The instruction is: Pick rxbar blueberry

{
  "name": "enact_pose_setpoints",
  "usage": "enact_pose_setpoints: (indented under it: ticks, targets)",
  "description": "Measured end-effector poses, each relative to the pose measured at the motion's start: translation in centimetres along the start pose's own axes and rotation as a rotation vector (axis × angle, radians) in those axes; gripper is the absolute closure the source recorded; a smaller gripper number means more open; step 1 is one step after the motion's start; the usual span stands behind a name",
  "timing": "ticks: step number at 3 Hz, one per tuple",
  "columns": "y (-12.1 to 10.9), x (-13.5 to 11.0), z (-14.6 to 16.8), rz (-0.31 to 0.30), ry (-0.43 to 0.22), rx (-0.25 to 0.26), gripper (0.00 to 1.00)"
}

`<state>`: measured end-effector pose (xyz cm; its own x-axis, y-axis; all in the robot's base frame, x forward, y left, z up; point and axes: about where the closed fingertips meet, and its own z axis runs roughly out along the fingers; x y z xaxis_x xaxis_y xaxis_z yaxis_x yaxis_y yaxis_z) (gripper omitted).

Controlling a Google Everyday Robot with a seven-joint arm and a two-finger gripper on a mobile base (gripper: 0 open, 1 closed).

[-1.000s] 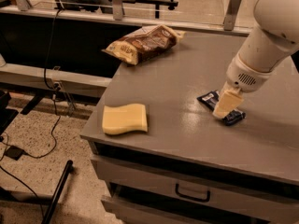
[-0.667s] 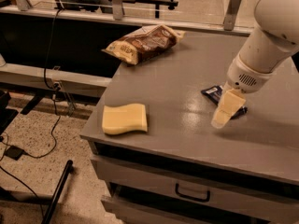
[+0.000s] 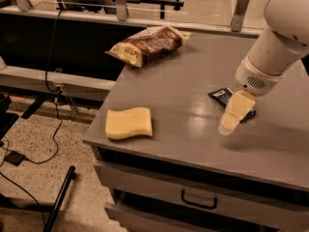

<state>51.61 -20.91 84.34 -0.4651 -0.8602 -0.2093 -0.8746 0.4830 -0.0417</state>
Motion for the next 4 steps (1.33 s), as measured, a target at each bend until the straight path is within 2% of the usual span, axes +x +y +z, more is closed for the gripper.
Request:
enact_pose_setpoints:
  ticks: [2,4]
  targets:
    - [-1.19,0.14,1.87,0.058,0.045,-0.012,0.03]
    - [-1.13,0.07,1.73,0.055,0.044,-0.01,0.64]
